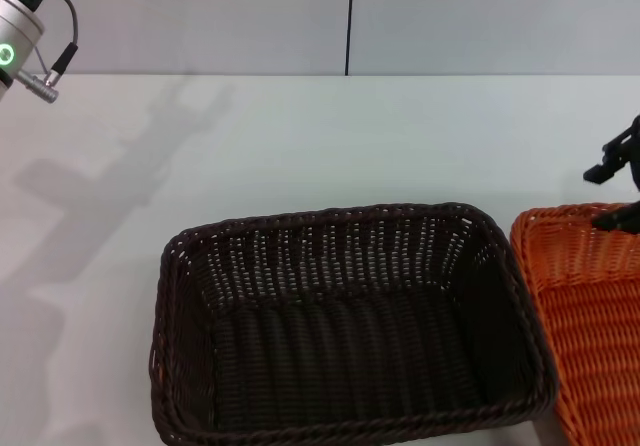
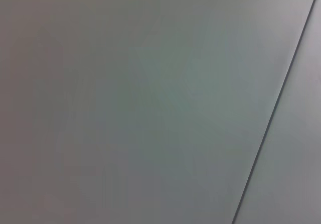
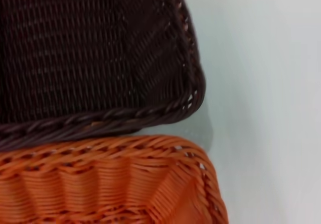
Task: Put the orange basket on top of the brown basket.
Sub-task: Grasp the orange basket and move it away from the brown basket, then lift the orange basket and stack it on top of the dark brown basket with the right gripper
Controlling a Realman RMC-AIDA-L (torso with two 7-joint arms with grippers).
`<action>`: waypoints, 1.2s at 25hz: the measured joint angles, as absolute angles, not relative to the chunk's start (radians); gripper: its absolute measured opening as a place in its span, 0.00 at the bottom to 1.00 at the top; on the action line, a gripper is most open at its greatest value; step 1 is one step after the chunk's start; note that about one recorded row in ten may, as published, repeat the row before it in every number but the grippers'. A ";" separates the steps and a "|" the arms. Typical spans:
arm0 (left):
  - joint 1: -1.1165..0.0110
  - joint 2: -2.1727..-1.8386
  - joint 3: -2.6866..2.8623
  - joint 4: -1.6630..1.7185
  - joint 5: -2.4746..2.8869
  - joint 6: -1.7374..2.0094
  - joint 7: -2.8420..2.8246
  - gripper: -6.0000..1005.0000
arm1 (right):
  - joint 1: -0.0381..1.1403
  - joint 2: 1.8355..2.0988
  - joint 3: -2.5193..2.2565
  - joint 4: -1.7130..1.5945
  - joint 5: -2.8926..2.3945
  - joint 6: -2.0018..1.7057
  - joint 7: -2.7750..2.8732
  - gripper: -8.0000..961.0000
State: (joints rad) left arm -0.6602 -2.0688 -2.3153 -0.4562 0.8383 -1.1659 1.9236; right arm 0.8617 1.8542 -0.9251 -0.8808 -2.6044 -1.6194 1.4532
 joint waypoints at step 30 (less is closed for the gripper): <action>-0.647 -2.065 -2.365 -0.423 0.825 -1.165 1.924 0.84 | 0.842 1.760 -0.851 -0.677 -2.734 -1.645 1.493 0.19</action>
